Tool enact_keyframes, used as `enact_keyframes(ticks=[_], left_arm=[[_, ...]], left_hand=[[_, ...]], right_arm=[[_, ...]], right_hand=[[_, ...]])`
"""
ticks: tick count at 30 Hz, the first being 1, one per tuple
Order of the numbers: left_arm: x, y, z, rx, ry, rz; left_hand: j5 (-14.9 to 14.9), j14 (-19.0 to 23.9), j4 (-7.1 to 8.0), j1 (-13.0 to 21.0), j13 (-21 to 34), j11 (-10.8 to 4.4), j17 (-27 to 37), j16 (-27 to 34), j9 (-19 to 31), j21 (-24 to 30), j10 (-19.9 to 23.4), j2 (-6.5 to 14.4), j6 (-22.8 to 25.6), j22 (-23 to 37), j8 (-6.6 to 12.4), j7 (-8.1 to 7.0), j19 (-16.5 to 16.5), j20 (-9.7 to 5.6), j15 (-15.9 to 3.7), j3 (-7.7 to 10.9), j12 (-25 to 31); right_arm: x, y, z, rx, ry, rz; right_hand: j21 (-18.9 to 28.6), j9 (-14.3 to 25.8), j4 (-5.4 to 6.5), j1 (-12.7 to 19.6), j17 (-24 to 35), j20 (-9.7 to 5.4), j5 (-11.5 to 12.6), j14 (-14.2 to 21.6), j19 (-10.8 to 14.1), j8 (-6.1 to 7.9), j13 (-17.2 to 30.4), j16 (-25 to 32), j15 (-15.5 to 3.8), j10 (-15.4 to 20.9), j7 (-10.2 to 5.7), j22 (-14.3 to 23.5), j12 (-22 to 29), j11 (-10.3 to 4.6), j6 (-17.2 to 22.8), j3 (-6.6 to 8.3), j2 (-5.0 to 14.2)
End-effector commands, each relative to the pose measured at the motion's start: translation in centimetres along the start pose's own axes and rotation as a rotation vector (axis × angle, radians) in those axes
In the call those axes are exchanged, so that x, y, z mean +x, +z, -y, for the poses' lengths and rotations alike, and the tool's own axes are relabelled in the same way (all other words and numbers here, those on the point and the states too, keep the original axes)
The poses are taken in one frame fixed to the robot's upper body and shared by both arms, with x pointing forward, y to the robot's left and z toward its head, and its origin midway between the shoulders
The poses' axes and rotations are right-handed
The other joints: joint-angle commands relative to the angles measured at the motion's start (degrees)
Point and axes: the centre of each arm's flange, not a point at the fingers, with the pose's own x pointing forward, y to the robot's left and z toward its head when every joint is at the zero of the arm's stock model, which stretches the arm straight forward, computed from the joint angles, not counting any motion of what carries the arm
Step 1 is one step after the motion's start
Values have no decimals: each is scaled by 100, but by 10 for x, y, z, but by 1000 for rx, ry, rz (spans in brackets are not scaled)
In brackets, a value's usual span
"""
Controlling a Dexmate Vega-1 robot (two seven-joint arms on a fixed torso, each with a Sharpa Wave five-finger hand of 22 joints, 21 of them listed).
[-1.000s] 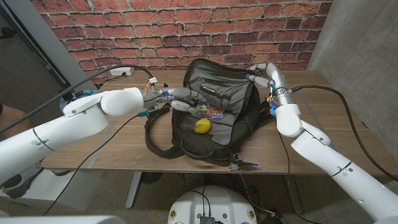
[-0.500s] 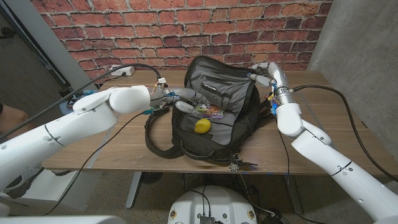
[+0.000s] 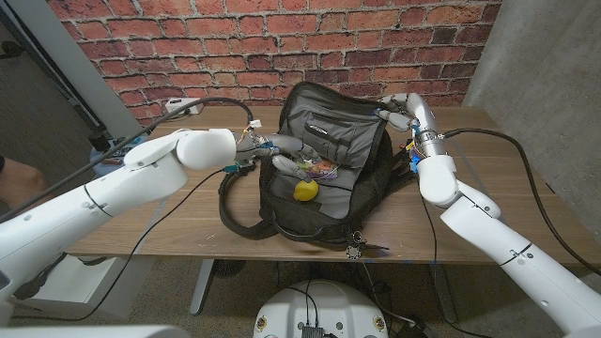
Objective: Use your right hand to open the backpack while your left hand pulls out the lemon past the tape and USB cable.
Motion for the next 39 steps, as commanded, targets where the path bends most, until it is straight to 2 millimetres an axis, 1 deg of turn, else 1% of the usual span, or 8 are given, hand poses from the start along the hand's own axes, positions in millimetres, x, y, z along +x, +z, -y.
enact_keyframes(ticks=[1,7,13,18,25,29,39], left_arm=[[10,-3,7,39,-15,-30],[13,-6,10,44,-34,-46],[16,-5,14,62,-42,-51],[19,-3,17,62,-54,-50],[22,0,19,68,-93,-59],[24,1,20,74,-107,-69],[29,7,23,68,-111,-56]], left_hand=[[-2,100,-2,105,39,-8,41,70,14,52,120,2,103,24,59,4,100,14,-24,-40,63],[-2,127,-10,147,56,-44,59,91,14,59,126,-9,125,28,63,4,118,15,-40,-62,70],[-1,157,-4,185,80,-38,85,119,15,72,186,2,133,32,60,10,147,14,-48,-82,102],[6,231,-15,263,114,-53,116,165,18,110,234,12,193,37,76,36,235,4,-64,-99,138],[8,228,-11,315,147,-12,149,183,20,114,191,14,166,41,56,66,238,1,-45,-128,139],[0,157,7,323,179,14,179,172,22,101,115,-7,89,46,20,102,197,23,2,-179,125],[-7,146,25,336,215,26,214,189,23,91,91,-5,49,51,3,112,163,36,16,-223,137]], right_arm=[[0,-3,1,11,-5,-5],[0,-2,2,10,-12,-4],[0,-2,3,14,-15,-5],[0,-3,5,17,-20,-10],[-1,-3,6,23,-25,-13],[-2,-4,7,26,-26,-15],[-3,-5,8,31,-30,-14]], right_hand=[[30,25,-8,86,23,-267,27,38,32,-28,25,-18,-581,21,31,7,30,3,9,-23,12],[38,27,-6,91,30,-265,27,43,35,-36,20,-21,-581,21,37,7,23,8,4,-34,18],[43,28,-4,95,35,-265,26,46,30,-39,20,-27,-581,25,37,6,21,15,11,-45,21],[46,29,-4,99,42,-267,25,49,26,-44,20,-30,-581,15,38,6,13,9,12,-53,23],[55,31,-6,112,47,-260,25,47,27,-50,36,-40,-581,18,42,6,19,14,15,-64,29],[60,32,-6,116,51,-258,25,48,28,-57,33,-44,-581,22,33,5,16,18,8,-71,29],[69,33,-5,128,62,-256,27,60,28,-67,34,-48,-582,16,40,5,9,12,5,-83,39]])
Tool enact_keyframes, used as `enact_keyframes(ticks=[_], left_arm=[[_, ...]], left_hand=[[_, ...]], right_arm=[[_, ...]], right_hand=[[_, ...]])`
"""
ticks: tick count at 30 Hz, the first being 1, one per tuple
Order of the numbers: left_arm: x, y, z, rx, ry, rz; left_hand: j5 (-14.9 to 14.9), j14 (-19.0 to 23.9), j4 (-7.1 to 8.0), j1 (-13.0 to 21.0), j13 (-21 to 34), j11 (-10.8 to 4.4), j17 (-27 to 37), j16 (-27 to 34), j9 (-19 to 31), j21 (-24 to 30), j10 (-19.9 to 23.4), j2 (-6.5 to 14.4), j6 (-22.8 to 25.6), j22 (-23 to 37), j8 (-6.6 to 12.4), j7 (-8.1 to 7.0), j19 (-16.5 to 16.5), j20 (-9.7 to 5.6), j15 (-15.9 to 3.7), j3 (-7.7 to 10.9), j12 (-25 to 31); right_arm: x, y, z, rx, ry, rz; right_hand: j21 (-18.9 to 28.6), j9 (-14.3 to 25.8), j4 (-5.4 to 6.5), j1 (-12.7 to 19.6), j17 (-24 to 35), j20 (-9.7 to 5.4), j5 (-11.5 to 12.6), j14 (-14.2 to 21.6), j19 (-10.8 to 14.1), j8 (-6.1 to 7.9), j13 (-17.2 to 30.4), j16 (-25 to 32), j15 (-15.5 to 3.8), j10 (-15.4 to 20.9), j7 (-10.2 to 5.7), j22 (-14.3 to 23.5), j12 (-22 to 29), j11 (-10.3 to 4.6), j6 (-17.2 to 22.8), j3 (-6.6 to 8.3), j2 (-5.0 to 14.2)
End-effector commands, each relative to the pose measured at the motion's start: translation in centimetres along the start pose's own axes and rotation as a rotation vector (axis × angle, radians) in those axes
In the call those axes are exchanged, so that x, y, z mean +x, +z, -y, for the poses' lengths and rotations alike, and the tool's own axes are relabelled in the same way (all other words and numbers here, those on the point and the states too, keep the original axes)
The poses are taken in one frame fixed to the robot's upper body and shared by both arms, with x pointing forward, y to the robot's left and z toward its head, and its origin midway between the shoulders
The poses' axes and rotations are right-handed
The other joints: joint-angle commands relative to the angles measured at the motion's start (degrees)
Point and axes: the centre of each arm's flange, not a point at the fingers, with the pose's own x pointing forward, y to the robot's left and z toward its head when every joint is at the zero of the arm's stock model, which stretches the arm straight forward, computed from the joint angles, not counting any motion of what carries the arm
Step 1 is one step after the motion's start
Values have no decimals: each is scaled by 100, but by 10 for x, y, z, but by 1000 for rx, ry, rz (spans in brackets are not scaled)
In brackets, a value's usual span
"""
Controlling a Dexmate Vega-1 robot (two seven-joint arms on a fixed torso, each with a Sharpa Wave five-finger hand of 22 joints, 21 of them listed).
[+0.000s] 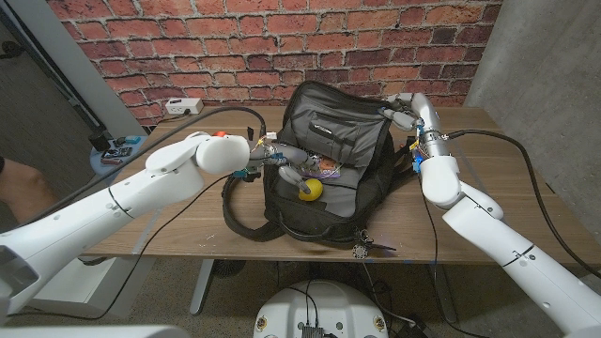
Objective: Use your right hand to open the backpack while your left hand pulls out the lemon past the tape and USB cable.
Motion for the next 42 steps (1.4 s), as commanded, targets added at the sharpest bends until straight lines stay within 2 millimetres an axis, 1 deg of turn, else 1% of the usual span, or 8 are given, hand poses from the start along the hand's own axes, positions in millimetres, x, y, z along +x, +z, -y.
enact_keyframes(ticks=[1,15,25,30,33,42], left_arm=[[6,7,2,-1,-16,5],[13,12,6,-5,-23,22],[16,11,10,1,-23,13],[18,11,13,7,-22,8],[20,11,14,10,-23,6],[24,8,23,23,-15,-9]], left_hand=[[-7,7,9,59,33,12,31,64,24,18,-12,1,-14,22,-6,-12,-11,26,36,-40,29],[-11,-7,15,106,89,36,80,89,26,16,-42,10,-30,30,-12,6,-32,31,51,-94,52],[-6,43,10,166,131,58,116,132,29,36,-23,40,32,37,10,-1,5,14,39,-112,90],[6,147,-2,245,175,25,156,200,32,64,32,79,115,44,35,-7,57,-14,17,-120,145],[29,163,-25,340,206,41,179,221,35,87,54,126,149,49,40,9,102,-29,1,-96,177],[46,191,-16,401,260,34,226,262,39,101,85,143,206,56,45,0,113,-28,-8,-129,235]], right_arm=[[-1,-1,1,7,-4,0],[-4,-3,4,7,-7,-11],[-7,-6,4,16,-11,-20],[-8,-8,4,22,-13,-25],[-9,-8,3,24,-11,-27],[-10,-10,4,28,-15,-32]], right_hand=[[35,31,3,93,20,-256,22,64,28,-18,27,-18,-584,40,39,5,33,-10,4,-27,4],[48,35,5,106,31,-255,21,70,19,-30,34,-34,-584,38,39,4,28,5,12,-51,12],[59,37,4,118,41,-253,21,75,21,-41,35,-41,-584,34,40,3,20,6,8,-64,16],[65,38,4,122,46,-252,20,77,24,-40,41,-45,-584,29,56,3,19,7,20,-72,16],[68,38,3,126,48,-253,20,78,21,-44,39,-49,-584,41,54,3,20,17,19,-76,16],[77,40,6,132,56,-249,17,81,18,-52,48,-58,-583,41,49,3,19,20,22,-90,22]])
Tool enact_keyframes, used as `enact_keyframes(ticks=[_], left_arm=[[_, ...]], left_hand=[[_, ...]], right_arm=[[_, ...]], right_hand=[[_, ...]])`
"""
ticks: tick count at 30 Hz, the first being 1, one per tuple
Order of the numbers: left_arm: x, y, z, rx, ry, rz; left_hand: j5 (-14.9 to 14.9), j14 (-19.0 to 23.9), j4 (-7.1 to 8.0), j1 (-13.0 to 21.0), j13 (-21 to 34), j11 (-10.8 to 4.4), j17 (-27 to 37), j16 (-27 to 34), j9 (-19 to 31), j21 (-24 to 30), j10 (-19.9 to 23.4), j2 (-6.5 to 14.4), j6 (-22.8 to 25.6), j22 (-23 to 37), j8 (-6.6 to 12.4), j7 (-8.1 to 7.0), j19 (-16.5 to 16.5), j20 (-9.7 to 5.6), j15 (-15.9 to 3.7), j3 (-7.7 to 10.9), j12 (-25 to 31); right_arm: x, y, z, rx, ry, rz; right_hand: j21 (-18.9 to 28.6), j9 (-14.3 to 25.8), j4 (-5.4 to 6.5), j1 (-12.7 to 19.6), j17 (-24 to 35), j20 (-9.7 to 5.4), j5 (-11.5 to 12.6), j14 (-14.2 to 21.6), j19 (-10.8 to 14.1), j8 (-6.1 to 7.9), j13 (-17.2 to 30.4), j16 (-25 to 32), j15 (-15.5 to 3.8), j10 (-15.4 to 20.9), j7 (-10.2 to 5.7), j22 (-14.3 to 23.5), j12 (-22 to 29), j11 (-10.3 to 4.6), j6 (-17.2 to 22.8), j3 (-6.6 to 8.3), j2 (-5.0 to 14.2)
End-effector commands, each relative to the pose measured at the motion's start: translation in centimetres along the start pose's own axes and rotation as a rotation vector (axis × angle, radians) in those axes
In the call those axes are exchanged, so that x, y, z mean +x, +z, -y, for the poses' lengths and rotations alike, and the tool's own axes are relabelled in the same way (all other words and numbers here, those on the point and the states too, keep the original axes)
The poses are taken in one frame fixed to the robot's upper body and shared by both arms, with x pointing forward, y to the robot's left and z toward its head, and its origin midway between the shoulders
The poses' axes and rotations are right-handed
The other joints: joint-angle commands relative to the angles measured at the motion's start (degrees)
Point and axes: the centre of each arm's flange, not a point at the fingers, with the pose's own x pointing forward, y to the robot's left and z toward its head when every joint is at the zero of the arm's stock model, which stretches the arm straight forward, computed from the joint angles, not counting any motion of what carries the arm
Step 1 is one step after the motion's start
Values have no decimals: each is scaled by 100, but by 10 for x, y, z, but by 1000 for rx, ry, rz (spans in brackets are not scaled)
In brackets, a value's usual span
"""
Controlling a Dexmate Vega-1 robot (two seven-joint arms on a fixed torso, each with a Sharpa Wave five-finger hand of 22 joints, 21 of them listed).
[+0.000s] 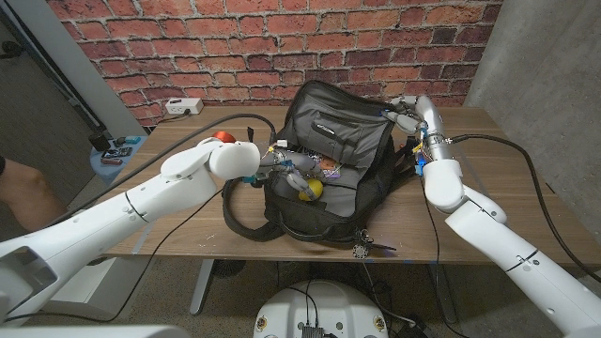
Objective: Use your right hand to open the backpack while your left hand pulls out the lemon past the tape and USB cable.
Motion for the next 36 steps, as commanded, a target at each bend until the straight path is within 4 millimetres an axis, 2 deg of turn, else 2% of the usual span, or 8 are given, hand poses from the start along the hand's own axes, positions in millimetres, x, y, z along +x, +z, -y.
enact_keyframes(ticks=[1,9,17,27,36], left_arm=[[6,-2,11,9,7,-15],[9,-2,15,6,36,-20],[7,-2,15,8,102,-21],[6,-3,12,2,110,-31],[-2,-6,3,-24,113,-38]], left_hand=[[49,88,-12,31,48,-16,45,65,11,44,87,-88,96,32,47,-29,74,-18,-20,-30,78],[79,305,-47,225,141,-45,115,196,22,116,199,-79,260,45,76,-62,214,-75,-94,-50,212],[176,1093,-55,819,511,-150,489,770,103,456,818,26,1093,99,242,-126,816,-215,-343,-188,830],[211,1168,-54,1032,647,-212,639,908,158,539,945,33,1272,126,270,-158,876,-237,-387,-258,1016],[231,1162,-37,1122,731,-196,732,972,196,574,971,46,1348,142,278,-169,862,-236,-380,-312,1112]], right_arm=[[-2,-3,1,8,-3,-9],[-5,-6,0,14,-5,-15],[-6,-7,1,15,-6,-17],[-3,-6,-1,13,1,-21],[0,-4,-3,7,1,-23]], right_hand=[[33,14,13,64,21,-251,18,63,17,-16,34,-15,-564,42,53,3,24,21,18,-3,30],[43,16,16,70,31,-251,16,75,17,-21,34,-18,-564,42,46,3,17,17,27,-14,38],[48,17,15,75,37,-244,15,77,11,-27,35,-25,-564,47,53,3,15,22,28,-23,39],[59,19,17,80,45,-244,13,80,12,-39,34,-33,-563,46,52,3,7,16,16,-34,45],[68,21,18,86,52,-247,11,78,13,-46,44,-41,-563,41,50,2,6,22,16,-42,50]])
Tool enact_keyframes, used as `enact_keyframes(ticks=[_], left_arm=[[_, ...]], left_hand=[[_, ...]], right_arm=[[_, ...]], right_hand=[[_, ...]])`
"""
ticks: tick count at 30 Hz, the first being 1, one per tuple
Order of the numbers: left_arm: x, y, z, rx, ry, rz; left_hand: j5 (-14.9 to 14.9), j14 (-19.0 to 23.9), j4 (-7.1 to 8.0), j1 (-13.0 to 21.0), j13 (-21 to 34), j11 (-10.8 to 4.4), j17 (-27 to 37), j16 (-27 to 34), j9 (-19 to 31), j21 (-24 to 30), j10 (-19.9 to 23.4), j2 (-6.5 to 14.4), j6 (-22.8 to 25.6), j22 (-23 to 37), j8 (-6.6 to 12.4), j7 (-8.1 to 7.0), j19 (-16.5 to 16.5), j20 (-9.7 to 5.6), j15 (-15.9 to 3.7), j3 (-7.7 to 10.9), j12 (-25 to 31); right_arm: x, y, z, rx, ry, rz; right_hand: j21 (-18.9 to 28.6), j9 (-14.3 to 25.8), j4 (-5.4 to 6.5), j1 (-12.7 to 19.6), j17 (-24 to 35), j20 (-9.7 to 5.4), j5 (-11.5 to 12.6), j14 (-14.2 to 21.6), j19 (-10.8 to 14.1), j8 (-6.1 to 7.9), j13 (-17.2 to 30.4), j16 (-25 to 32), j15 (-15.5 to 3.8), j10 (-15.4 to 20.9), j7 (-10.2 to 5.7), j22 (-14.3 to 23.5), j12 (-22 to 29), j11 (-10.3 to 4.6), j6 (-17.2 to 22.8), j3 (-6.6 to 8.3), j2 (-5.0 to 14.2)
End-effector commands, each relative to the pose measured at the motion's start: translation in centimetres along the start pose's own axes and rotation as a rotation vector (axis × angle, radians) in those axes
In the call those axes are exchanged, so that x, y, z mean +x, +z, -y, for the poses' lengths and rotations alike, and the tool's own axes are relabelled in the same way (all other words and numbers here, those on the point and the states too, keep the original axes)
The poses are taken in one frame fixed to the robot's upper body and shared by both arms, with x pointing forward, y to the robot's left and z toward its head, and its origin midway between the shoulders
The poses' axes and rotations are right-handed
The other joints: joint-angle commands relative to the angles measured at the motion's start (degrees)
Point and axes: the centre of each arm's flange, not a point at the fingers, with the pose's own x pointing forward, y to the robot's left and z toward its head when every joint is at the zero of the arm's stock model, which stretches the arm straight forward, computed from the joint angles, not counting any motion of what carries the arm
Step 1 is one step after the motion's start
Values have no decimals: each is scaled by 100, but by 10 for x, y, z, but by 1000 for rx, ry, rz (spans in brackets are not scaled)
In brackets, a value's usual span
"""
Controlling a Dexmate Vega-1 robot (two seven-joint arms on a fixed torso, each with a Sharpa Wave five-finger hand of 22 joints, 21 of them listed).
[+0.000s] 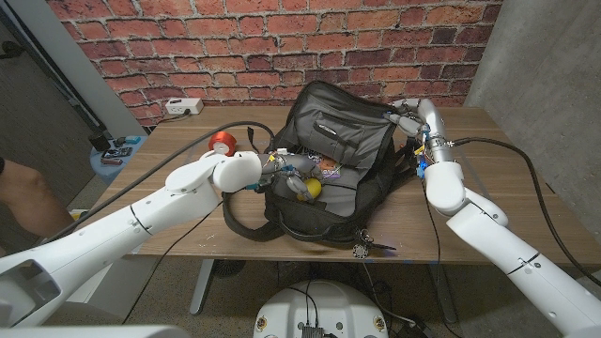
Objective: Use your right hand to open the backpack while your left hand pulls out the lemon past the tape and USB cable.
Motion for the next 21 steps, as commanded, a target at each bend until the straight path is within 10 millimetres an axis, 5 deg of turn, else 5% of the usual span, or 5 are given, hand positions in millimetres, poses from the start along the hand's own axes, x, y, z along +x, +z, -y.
enact_keyframes(ticks=[1,21], left_arm=[[-6,-2,-9,-33,11,-7],[-23,0,-25,-105,-33,-12]], left_hand=[[34,125,12,380,281,-37,63,53,45,46,114,321,61,23,16,0,43,12,-38,-47,56],[76,-14,46,485,434,9,185,71,114,76,-12,335,49,53,-28,57,-91,60,11,-140,165]], right_arm=[[3,2,-3,-6,3,-5],[-2,9,-3,-25,-7,-10]], right_hand=[[26,24,-10,57,27,-246,19,67,12,-1,32,-21,-573,50,46,21,23,5,21,-17,20],[43,27,-9,69,43,-249,17,78,3,-12,42,-33,-574,52,48,21,18,4,28,-35,30]])
